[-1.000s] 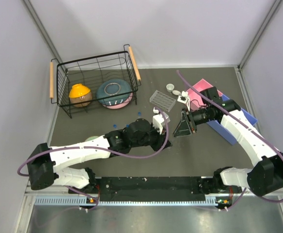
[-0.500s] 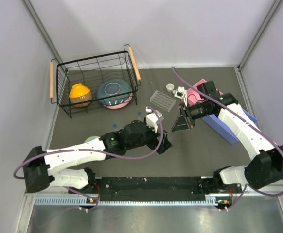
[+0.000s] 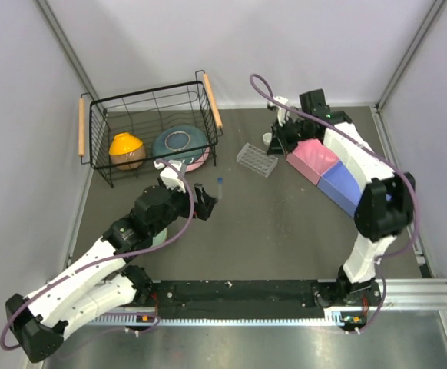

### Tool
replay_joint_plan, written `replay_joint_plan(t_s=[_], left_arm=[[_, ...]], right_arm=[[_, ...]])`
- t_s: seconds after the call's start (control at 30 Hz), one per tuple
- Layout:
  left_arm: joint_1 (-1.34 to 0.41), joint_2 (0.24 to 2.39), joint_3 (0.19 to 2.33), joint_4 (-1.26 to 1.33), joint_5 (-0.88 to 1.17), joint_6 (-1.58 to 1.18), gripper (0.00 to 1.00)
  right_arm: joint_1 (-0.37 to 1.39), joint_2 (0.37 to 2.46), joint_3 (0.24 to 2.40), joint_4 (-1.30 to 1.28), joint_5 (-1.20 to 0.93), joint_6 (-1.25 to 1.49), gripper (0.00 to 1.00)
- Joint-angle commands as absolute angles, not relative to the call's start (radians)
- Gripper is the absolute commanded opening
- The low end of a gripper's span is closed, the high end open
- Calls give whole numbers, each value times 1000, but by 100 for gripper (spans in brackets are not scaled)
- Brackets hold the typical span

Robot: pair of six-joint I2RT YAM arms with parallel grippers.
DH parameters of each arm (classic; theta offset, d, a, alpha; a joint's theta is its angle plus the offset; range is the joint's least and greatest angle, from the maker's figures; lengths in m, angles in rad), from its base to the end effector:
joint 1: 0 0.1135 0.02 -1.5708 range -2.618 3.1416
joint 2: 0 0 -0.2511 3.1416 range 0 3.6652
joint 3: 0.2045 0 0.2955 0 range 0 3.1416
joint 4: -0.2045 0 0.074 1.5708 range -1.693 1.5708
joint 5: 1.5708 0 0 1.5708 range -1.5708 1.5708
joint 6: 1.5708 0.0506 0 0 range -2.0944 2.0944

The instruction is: Organize the chemistry lab equipment

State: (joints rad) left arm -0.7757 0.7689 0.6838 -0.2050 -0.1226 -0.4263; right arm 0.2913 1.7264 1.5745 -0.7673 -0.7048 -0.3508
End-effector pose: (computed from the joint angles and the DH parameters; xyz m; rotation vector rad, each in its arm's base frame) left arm 0.1842 -0.1720 0.2878 0.2472 1.9053 -0.7115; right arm 0.3951 0.1527 0.2876 -1.0180 2.1365 0.8397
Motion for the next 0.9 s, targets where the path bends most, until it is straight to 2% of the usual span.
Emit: replay_joint_plan(t_s=[0.0, 0.3, 0.87], left_arm=[[-701, 735, 631, -271, -144, -416, 99], [-669, 730, 597, -281, -216, -377, 99], [-637, 781, 588, -242, -207, -365, 99]], right_arm=[[287, 1890, 1777, -620, -580, -331, 8], [308, 2144, 2055, -611, -451, -328, 9], [350, 2252, 2117, -611, -443, -336, 10]])
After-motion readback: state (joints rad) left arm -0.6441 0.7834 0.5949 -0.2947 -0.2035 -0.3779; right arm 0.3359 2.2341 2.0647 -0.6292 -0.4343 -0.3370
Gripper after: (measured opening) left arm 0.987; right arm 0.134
